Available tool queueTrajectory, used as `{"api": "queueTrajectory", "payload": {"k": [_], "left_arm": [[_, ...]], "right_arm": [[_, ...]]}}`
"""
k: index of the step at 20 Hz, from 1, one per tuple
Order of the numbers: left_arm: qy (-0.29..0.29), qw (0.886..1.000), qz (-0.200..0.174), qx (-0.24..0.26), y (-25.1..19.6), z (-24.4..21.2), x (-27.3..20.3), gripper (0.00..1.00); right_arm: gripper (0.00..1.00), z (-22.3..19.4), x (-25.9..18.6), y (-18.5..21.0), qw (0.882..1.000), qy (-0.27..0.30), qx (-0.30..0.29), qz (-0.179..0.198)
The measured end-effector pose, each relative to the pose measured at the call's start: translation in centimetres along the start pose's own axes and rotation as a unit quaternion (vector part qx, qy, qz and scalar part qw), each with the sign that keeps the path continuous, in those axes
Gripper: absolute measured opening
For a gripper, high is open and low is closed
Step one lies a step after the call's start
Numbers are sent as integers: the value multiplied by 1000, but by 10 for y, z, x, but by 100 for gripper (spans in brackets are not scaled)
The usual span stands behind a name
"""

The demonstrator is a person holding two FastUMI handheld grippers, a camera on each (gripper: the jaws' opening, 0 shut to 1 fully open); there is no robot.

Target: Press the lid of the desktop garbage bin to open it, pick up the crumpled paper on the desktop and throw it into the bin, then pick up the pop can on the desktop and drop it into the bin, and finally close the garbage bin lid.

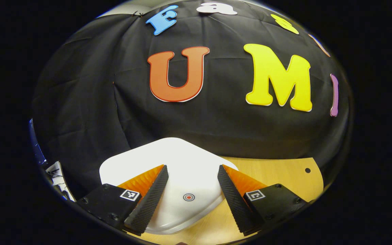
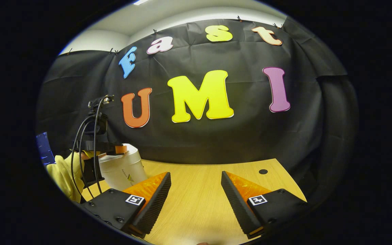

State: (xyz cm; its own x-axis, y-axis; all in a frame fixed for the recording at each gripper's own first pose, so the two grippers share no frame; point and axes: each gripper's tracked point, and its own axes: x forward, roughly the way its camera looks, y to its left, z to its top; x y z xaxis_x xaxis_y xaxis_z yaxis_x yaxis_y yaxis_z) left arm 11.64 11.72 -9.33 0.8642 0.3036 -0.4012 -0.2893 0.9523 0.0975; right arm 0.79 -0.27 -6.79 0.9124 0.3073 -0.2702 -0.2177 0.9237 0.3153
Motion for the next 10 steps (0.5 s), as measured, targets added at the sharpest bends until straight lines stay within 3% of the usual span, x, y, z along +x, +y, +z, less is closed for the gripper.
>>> {"api": "queueTrajectory", "payload": {"k": [4,10], "left_arm": [[-16,999,-4,-28,1,-3,-1,98],[-34,999,13,-6,0,3,-5,97]], "right_arm": [[95,2,-1,1,1000,-3,-1,11],[94,6,-4,9,1000,-11,-17,21]]}}
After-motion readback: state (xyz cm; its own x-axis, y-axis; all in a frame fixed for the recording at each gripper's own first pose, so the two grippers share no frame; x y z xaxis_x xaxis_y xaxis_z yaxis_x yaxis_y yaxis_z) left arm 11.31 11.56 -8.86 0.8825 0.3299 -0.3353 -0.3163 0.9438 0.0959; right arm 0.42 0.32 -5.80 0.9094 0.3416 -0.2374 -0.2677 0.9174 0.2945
